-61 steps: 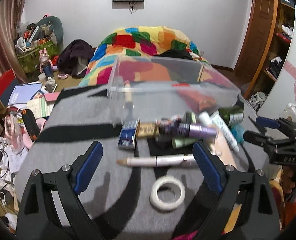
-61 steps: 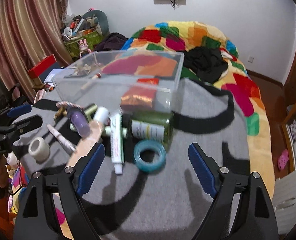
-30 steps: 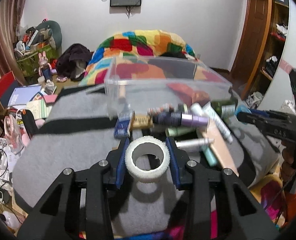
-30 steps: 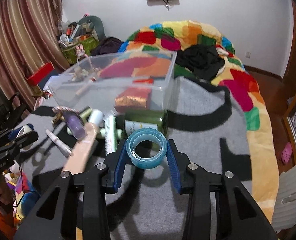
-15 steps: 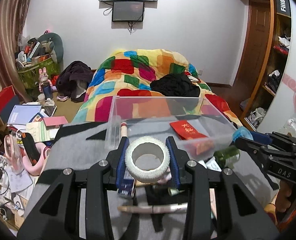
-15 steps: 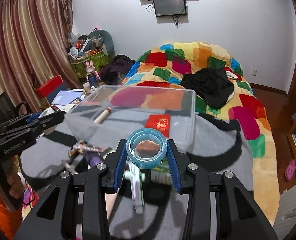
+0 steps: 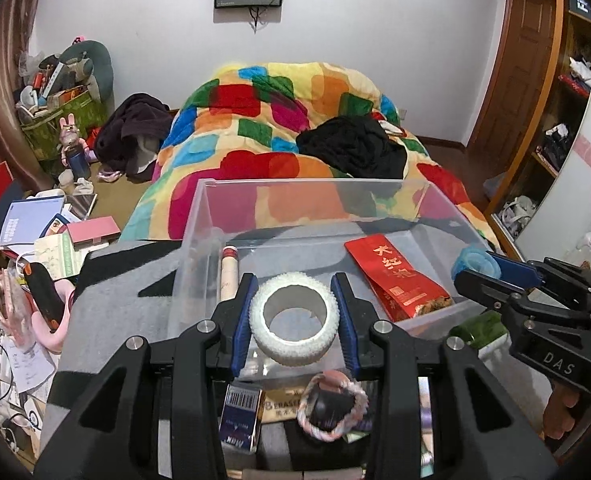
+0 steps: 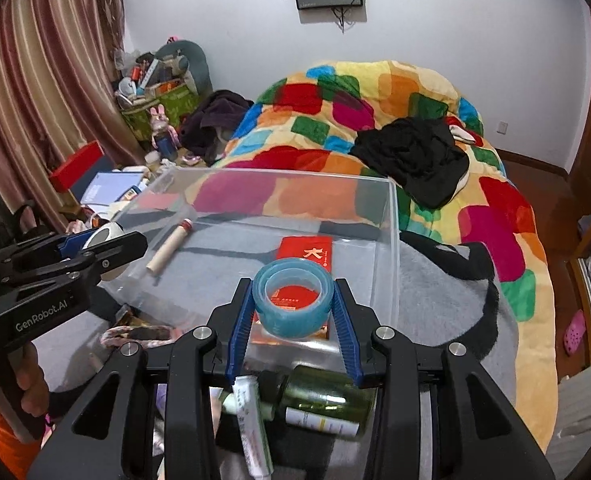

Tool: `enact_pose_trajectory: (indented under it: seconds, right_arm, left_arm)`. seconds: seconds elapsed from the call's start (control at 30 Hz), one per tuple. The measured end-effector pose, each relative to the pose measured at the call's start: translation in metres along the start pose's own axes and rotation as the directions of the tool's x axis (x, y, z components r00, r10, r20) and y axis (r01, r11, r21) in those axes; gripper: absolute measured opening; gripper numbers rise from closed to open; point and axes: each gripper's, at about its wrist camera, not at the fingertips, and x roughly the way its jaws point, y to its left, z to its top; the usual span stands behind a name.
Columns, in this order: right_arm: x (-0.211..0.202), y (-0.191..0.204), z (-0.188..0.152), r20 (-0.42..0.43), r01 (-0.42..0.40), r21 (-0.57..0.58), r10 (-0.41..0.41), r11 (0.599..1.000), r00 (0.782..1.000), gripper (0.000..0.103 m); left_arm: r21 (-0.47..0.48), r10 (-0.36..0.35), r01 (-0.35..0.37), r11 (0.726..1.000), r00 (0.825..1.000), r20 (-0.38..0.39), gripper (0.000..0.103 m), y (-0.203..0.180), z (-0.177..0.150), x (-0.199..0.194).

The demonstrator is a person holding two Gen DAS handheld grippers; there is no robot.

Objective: Organize objects
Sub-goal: 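Carry both tape rolls into the clear box and open both grippers, then move the right gripper to the green bottle while the left moves toward the white pen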

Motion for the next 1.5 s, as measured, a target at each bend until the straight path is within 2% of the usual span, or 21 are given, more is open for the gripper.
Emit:
enact_pose_trajectory:
  seconds: [0.23,0.5,0.57,0.67,0.8,0.87,0.9,1.03,1.13,1.3,1.5]
  right_arm:
    - [0.022,0.002,0.005,-0.044,-0.009,0.012,0.009,1.000,0.999,0.036]
    - [0.022,0.006,0.007,-0.056,0.002,-0.018,-0.003,1.000,0.998,0.036]
    - [0.020,0.006,0.007,-0.052,0.002,-0.021,-0.003,1.000,0.999,0.040]
    - [0.015,0.006,0.006,-0.045,-0.003,-0.021,0.002,1.000,0.999,0.051]
    - [0.005,0.008,0.004,-0.029,-0.014,-0.030,0.013,0.999,1.000,0.055]
    - [-0.002,0.010,0.003,-0.013,-0.017,-0.038,0.016,0.999,1.000,0.059]
    - [-0.006,0.010,0.002,-0.004,-0.017,-0.041,0.017,0.999,1.000,0.062]
    - [-0.026,0.012,-0.003,0.048,-0.006,-0.061,0.009,0.998,0.999,0.065]
    - [-0.039,0.012,-0.010,0.071,0.007,-0.077,-0.001,0.997,0.997,0.066]
    - [-0.048,0.002,-0.026,0.078,0.036,-0.084,-0.030,0.996,0.997,0.076]
    - [-0.038,-0.019,-0.054,0.002,0.060,-0.068,-0.060,0.996,0.998,0.076]
  left_arm:
    - [0.019,-0.004,0.004,1.000,0.999,-0.035,0.037,-0.005,0.003,0.015]
    - [0.029,-0.013,0.015,0.999,0.998,-0.055,0.038,-0.008,-0.002,0.021]
    - [0.028,-0.025,0.027,0.999,0.998,-0.055,0.044,-0.008,-0.002,0.018]
    - [0.031,-0.026,0.027,0.999,0.999,-0.044,0.056,-0.009,-0.002,0.013]
    - [0.055,-0.014,0.015,0.998,1.000,-0.009,0.061,-0.014,-0.005,-0.002]
    - [0.064,-0.006,0.006,0.998,1.000,0.008,0.069,-0.016,-0.007,-0.009]
    - [0.069,-0.003,0.001,0.998,1.000,0.018,0.071,-0.017,-0.008,-0.013]
    - [0.094,0.008,-0.012,0.996,0.999,0.044,0.083,-0.020,-0.017,-0.027]
    - [0.106,0.006,-0.010,0.994,0.999,0.038,0.083,-0.018,-0.028,-0.033]
    - [0.111,-0.009,0.010,0.994,1.000,-0.012,0.083,-0.011,-0.054,-0.036]
    - [0.141,-0.024,0.035,0.989,0.997,-0.077,0.083,-0.009,-0.088,-0.036]
